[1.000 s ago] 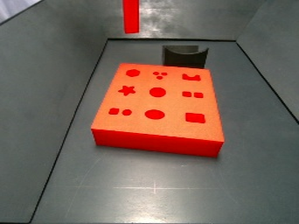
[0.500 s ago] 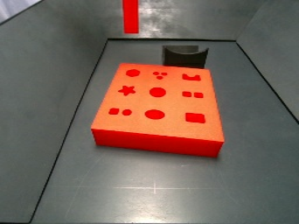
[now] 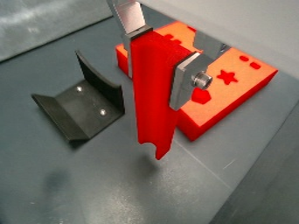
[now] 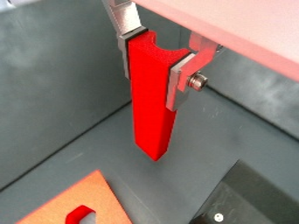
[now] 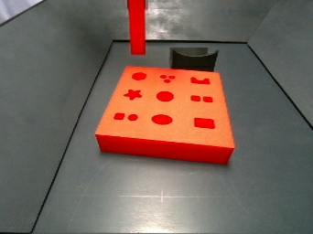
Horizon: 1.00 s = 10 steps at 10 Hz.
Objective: Pick up the arch object. Move up. Rotate the arch object. Move to above the board. Insert the arch object.
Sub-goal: Rotate the arch object.
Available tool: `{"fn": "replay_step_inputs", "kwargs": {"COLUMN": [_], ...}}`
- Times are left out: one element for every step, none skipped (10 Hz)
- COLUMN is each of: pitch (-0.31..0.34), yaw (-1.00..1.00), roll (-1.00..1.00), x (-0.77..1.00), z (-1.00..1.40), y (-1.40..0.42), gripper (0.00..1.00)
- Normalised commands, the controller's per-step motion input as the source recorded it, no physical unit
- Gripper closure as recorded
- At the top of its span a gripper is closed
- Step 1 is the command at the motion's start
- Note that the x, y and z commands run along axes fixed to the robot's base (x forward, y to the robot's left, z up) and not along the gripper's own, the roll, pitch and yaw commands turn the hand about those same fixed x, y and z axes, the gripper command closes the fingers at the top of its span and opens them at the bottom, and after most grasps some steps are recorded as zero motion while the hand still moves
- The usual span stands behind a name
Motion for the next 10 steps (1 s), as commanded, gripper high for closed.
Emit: {"fn": "replay_step_inputs", "kwargs": {"pitch": [-0.063,-0.059,-0.056,-0.055,-0.045,-0.045,-0.040,-0.041,-0.041,-0.041], "yaw": [-0.05,-0.06,-0.05,-0.05,-0.05,-0.05,-0.05,-0.05,-0.05,-0.05], "roll": [-0.16,-0.14,-0.12,-0.10,-0.08,-0.08,-0.08,-0.08,-0.08,-0.08], "x": [0.01,0.01,0.01,0.01,0.00,0.00,-0.01,-0.01,-0.01,-0.01], "z": [-1.00,-0.74,-0.62,-0.39,-0.18,-0.18,-0.19,-0.19,-0.19,-0.19], "y": [0.03,0.03,0.03,0.03,0.03,0.03,0.03,0.03,0.03,0.03], "gripper": [1.00,1.00,1.00,1.00,1.00,1.00,1.00,1.00,1.00,1.00]}}
